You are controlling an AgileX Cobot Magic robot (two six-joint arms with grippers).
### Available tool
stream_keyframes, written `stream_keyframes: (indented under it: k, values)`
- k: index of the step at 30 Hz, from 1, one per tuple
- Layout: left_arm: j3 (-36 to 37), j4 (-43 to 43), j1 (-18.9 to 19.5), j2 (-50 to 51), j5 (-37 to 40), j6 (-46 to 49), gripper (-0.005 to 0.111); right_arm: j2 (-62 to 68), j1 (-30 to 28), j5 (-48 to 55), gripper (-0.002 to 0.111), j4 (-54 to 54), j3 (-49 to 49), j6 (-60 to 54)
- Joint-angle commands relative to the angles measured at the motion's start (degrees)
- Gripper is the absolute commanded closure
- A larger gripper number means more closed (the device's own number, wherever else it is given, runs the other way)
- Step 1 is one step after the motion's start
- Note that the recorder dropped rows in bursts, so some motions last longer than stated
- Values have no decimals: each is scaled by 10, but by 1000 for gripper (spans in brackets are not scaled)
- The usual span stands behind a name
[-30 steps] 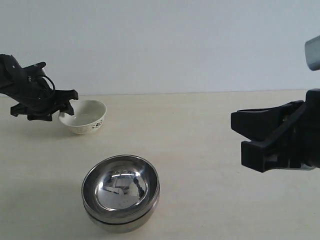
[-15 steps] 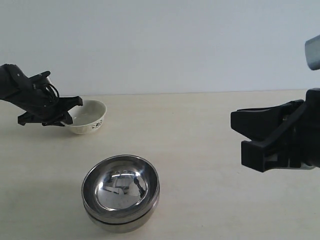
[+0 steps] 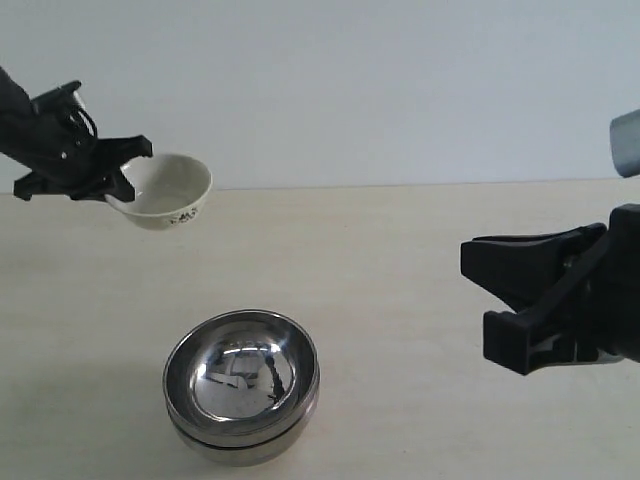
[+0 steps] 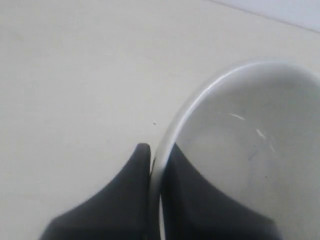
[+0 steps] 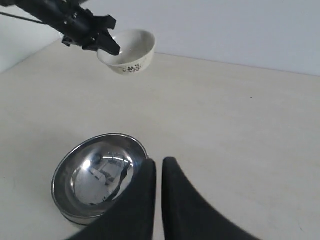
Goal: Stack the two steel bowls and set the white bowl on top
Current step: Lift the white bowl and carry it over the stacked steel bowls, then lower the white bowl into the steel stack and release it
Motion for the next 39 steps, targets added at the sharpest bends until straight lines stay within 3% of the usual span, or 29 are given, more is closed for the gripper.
stream_keyframes:
  k: [1, 6, 12, 18, 23, 32, 39]
  values:
    - [17, -8, -2, -73, 67, 0, 103, -2, 1, -19, 108, -2, 4, -4]
    - [100, -19, -29, -171, 80, 12, 103, -2, 1, -29, 108, -1, 3, 9]
    - [213, -50, -96, -266, 81, 38, 103, -2, 1, -25, 108, 13, 3, 14]
    - [289, -52, -166, -288, 76, 47, 103, -2, 1, 2, 108, 13, 3, 28]
    - [329, -47, -200, -288, 87, 54, 103, -2, 1, 30, 108, 13, 3, 30]
    - [406, -43, -213, -288, 16, 70, 103, -2, 1, 28, 108, 13, 3, 39]
    - [407, -62, -213, -269, -38, 78, 103, -2, 1, 51, 108, 20, 3, 40]
